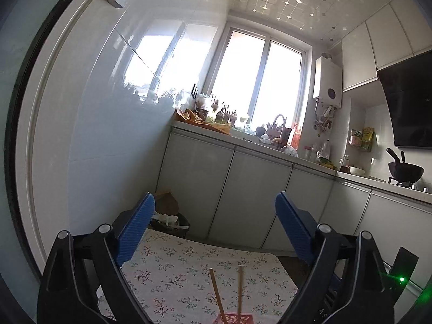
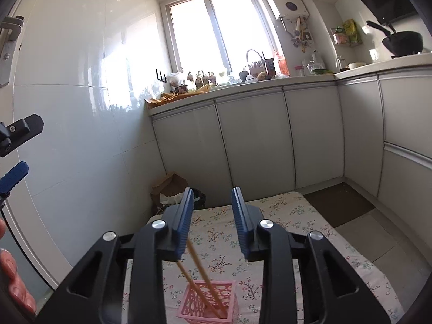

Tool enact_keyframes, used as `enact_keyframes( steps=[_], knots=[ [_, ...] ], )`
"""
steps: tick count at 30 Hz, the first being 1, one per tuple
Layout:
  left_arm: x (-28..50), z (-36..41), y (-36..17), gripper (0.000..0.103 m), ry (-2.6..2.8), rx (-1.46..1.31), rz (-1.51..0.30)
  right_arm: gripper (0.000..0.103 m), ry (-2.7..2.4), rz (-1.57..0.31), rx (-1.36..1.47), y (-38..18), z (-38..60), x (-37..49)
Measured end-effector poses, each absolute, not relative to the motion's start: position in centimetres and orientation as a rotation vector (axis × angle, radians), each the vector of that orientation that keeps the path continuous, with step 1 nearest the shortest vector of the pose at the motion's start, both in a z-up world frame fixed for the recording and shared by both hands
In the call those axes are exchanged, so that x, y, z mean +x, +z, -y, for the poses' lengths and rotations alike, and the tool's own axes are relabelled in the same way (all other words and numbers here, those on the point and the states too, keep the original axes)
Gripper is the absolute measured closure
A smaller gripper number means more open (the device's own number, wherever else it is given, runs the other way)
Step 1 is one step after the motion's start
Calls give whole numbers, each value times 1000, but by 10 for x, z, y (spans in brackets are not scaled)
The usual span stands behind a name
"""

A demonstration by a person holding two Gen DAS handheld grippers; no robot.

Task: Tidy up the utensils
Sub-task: 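Drop both chopsticks into the pink holder from the left and right tools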

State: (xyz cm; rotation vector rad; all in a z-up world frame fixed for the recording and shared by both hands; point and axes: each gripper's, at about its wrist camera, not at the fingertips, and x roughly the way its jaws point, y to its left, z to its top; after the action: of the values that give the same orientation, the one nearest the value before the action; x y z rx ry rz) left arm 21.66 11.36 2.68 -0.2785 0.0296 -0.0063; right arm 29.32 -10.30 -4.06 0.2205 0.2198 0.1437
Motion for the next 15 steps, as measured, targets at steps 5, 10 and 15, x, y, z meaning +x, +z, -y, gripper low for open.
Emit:
enact_keyframes(
  steps=[5,10,15],
  knots=[
    [208,-106,33,9,-10,-269,-20,59,99,-195,205,-25,113,277],
    [197,-87,41,7,-31,-225,-14,23,11,-179,212,-21,138,250],
    [196,-63,41,7,-88,-195,-73,6,-65,-184,226,-20,167,226]
  ],
)
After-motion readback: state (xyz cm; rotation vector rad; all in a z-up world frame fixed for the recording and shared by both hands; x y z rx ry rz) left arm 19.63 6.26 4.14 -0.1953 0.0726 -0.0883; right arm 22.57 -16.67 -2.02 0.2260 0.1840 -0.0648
